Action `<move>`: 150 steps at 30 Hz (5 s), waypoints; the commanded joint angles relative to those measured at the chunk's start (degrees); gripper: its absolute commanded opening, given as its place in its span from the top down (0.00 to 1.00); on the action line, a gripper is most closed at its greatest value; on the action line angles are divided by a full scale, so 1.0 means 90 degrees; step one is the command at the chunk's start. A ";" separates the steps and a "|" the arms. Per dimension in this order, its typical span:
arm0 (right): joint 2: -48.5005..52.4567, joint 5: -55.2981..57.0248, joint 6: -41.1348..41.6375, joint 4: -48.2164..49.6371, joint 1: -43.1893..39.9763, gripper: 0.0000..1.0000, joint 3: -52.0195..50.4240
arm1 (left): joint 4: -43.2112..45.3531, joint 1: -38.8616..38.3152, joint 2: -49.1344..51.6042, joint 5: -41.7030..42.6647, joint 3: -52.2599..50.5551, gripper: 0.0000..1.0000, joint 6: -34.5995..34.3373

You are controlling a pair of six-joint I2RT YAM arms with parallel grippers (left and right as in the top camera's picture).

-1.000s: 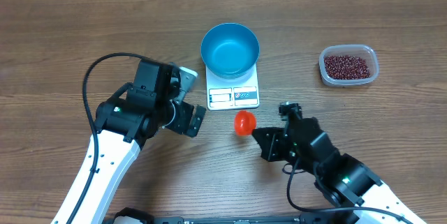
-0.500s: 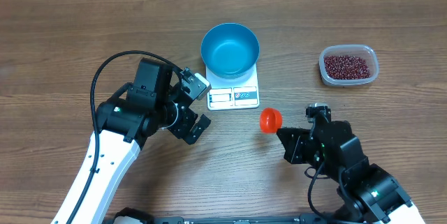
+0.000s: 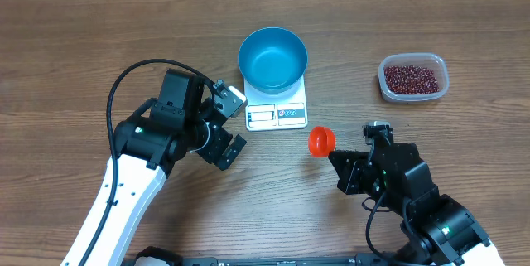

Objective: Scoop item into bowl and weigh 150g on scale

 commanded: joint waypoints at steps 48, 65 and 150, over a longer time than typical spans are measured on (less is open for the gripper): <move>-0.0053 -0.0010 -0.0075 0.0002 -0.0049 0.96 0.0221 | -0.0738 0.0034 -0.0022 -0.0034 0.1032 0.00 -0.0027; -0.0015 -0.0007 -0.0078 -0.0027 -0.0049 0.96 0.0219 | -0.0731 0.0034 -0.0022 -0.0005 0.1032 0.00 -0.0022; 0.0109 0.0163 -0.0075 -0.0114 -0.0049 0.96 0.0219 | -0.0546 0.0712 -0.0605 0.0583 0.0425 0.00 0.0401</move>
